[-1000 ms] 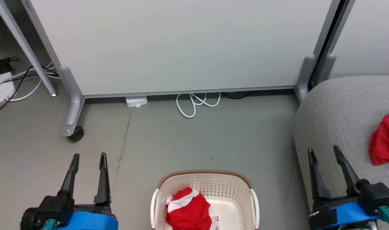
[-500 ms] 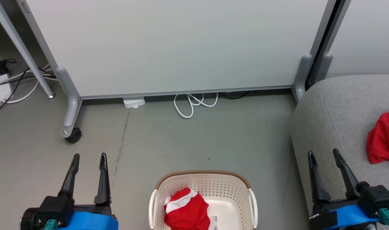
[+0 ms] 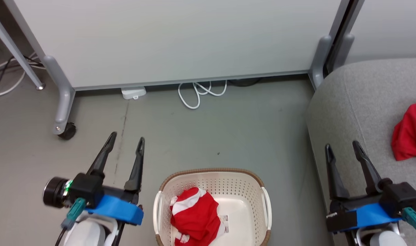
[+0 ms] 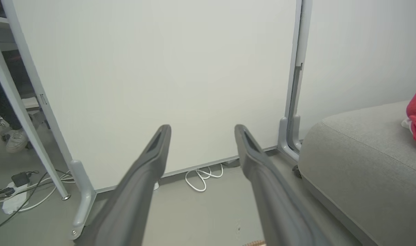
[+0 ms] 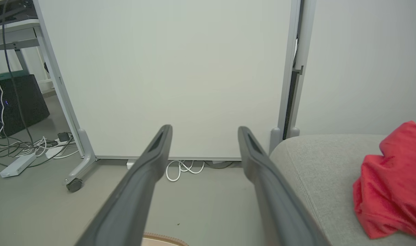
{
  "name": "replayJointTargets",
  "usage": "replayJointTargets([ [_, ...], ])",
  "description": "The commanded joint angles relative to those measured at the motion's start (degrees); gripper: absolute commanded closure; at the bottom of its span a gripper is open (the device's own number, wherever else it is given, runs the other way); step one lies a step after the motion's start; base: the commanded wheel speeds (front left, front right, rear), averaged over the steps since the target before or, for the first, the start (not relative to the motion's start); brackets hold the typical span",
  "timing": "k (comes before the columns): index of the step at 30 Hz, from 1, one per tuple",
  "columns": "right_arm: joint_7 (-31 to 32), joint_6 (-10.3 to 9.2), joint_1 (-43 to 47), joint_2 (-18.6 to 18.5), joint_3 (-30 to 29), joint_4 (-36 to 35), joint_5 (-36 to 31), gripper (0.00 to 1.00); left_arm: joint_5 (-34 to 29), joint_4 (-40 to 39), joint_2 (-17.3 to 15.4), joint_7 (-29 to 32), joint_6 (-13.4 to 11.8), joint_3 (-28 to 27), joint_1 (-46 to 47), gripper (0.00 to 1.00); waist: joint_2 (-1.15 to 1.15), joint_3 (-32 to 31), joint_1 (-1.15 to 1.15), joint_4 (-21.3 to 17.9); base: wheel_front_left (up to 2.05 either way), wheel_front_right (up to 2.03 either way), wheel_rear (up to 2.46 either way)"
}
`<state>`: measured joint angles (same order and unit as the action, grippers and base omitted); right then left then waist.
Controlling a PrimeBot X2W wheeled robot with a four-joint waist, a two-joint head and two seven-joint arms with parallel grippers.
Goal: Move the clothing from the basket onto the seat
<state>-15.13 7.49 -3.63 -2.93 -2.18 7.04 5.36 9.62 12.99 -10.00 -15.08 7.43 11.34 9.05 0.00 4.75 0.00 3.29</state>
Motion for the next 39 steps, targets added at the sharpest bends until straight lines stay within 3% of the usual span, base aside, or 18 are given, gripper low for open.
replayJointTargets([
  [1,0.0,0.02,-1.5,0.1,0.4,-0.4,-0.5,0.00,0.5,1.3,-1.1,-0.1,0.1,1.7,2.3,0.00,0.00,2.0,0.00,-1.1,0.00,0.00,0.00],
  [18,0.0,0.02,-15.9,0.1,3.1,-3.9,-3.9,0.00,6.5,17.3,-10.5,-0.1,0.1,31.1,24.7,0.00,0.00,19.6,0.00,-9.3,0.00,0.00,0.00],
  [27,0.0,0.01,-20.2,0.1,4.4,-5.8,-3.0,0.00,8.3,27.4,-11.9,-0.1,0.1,44.3,33.2,0.00,0.00,27.4,0.00,-11.7,0.00,0.00,0.00],
  [39,0.0,0.01,-25.0,0.1,5.9,-9.0,-2.6,0.00,8.4,44.2,-10.2,0.8,0.1,60.6,43.9,0.00,0.00,38.6,0.00,-15.1,0.00,0.00,0.00],
])
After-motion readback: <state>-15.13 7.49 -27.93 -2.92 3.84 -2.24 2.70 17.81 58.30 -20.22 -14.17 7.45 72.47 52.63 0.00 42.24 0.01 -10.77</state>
